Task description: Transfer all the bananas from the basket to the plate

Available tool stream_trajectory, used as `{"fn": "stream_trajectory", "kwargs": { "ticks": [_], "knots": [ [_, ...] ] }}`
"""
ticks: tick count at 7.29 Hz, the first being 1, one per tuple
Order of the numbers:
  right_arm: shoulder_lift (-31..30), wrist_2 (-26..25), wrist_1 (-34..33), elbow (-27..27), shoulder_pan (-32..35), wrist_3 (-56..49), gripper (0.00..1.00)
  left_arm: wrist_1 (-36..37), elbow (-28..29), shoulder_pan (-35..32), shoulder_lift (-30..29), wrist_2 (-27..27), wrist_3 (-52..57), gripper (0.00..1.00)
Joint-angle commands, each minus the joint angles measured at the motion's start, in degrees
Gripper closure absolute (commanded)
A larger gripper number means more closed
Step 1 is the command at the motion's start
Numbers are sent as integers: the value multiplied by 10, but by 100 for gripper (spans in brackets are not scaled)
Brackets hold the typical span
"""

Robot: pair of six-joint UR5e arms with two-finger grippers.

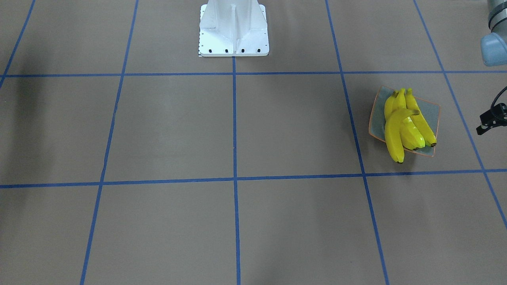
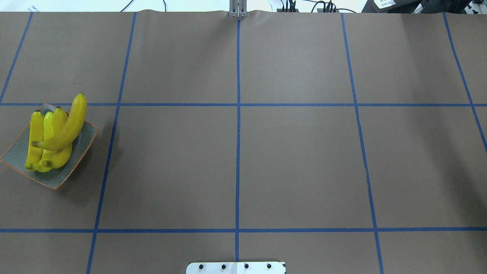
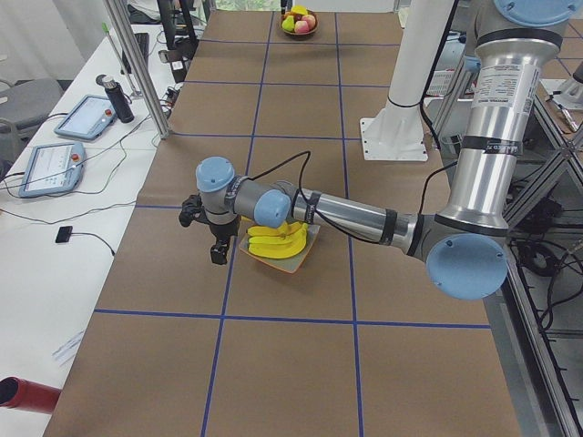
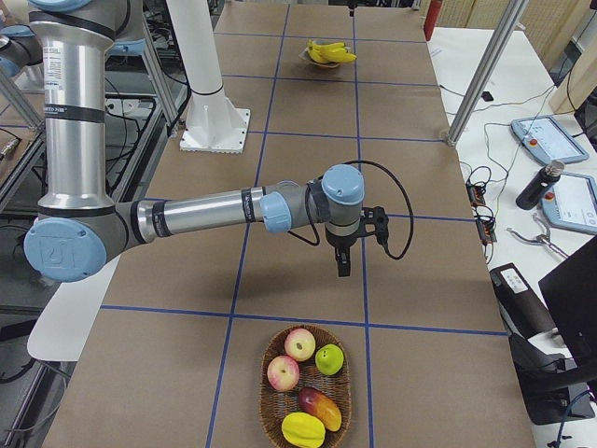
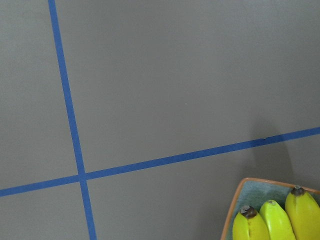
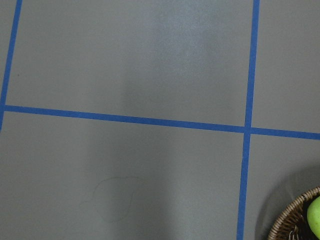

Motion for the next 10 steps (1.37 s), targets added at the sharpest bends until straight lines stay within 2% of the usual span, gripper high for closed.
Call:
{"fn": "stream_trajectory", "kwargs": {
  "ticks": [1,3,10],
  "knots": [
    [-3,-5,0,-2,0,0,0,2,-11,-1,2,0,-1,0],
    [-1,-27,1,-1,0,-1,0,2,-9,-1,3,1,-1,0],
    [-14,-30,1,-5,2,-1,0,5,2,-18,21,1,-1,0]
  ]
}}
